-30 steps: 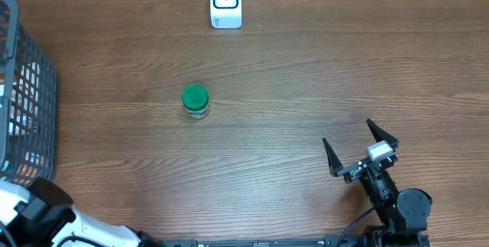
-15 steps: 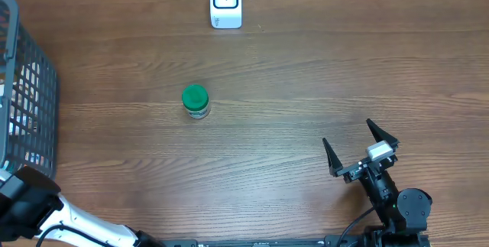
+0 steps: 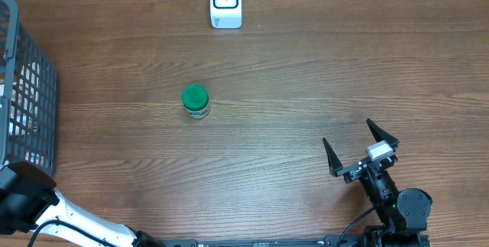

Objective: Scan the item barcode
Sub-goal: 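Move the left gripper back into the basket toward the clear snack bag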

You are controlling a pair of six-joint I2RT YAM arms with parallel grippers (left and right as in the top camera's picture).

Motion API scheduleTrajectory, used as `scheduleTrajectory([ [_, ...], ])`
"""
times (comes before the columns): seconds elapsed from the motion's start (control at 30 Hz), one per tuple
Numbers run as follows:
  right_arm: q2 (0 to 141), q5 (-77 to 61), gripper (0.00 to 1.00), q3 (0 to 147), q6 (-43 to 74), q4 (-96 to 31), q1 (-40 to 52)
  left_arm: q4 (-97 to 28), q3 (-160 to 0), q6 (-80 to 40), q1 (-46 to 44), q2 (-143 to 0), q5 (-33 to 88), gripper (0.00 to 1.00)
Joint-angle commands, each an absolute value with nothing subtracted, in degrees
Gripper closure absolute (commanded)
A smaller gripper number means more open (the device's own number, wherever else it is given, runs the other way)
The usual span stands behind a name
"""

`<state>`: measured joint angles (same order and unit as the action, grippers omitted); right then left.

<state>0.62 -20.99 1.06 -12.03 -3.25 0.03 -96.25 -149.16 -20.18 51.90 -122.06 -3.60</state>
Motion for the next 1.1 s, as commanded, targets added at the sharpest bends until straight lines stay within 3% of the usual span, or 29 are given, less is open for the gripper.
scheduleTrajectory([
  [0.0, 0.16, -21.10, 0.00, 0.45, -11.77, -3.16, 0.10, -95.96, -148.90, -18.59, 52.16, -122.54, -5.89, 0.00],
  [0.33, 0.16, -21.10, 0.00, 0.45, -11.77, -3.14, 0.10, -89.45, -138.26, -15.16, 52.21, -122.58, -8.05, 0.00],
  [0.63, 0.16, -21.10, 0.00, 0.45, -11.77, -3.14, 0.10, -66.39, -121.38, 0.36, 50.48, -122.58, 2.20, 0.00],
  [0.77, 0.16, -21.10, 0.00, 0.45, -11.77, -3.14, 0.10, -56.64, -117.14, 3.14, 47.05, -123.66, -0.80, 0.00],
  [1.07, 0.16, -21.10, 0.00, 0.45, -11.77, -3.16, 0.10, -47.51, -117.14, 7.27, 41.19, -133.75, -6.61, 0.00],
])
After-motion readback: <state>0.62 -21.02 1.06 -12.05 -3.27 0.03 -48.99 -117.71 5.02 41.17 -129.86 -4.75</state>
